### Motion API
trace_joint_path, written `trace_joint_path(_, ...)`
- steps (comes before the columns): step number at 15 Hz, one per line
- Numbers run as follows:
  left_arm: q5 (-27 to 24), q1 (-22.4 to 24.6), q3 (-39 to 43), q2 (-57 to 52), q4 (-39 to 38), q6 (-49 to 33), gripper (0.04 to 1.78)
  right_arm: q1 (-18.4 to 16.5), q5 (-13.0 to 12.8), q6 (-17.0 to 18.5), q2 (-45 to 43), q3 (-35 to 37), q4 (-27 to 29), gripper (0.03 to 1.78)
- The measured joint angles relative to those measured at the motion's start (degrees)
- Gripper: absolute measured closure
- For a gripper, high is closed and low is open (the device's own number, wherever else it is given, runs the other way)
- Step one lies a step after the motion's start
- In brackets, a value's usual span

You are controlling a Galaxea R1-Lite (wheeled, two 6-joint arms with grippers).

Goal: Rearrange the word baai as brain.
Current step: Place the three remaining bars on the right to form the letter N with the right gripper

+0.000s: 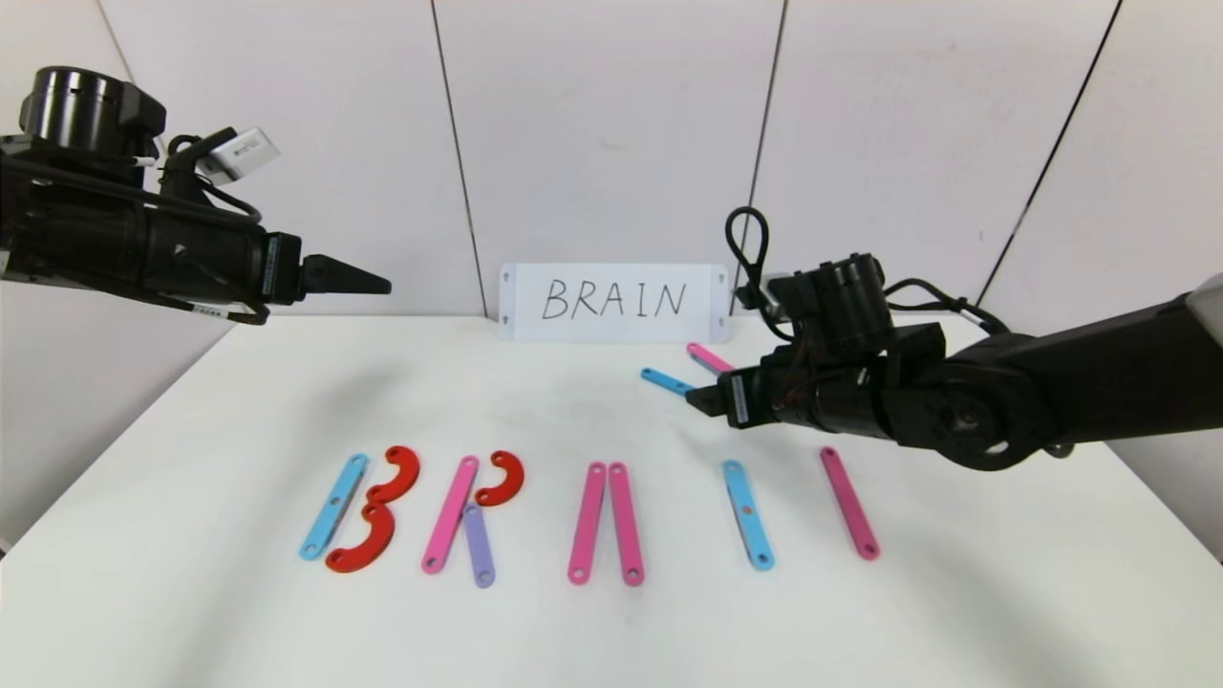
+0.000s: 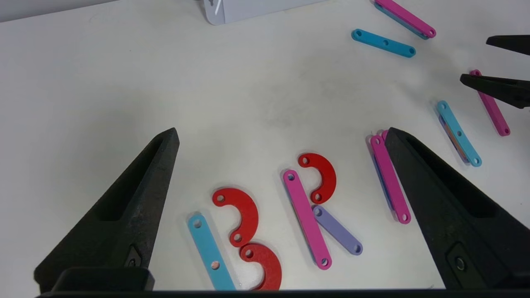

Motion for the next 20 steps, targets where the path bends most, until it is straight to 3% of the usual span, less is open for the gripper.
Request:
trace_joint_path(3,0.0,0.0,-0.1,0.2,0.0,0.0,0.08,-0.5,3.9,-5.3,4.5,-5.6,0.2,0.08)
trace_joint_path(6,0.0,0.0,-0.1,0.3,0.0,0.0,0.08,-0.6,7.8,-7.5,8.7,-10.1,0.1,0.08)
trace_joint_path(20,0.0,-0.2,-0.5,1.0,0.0,0.1,0.08,-2.2,8.2,-8.3,21.4,-20.2,-0.8,0.08)
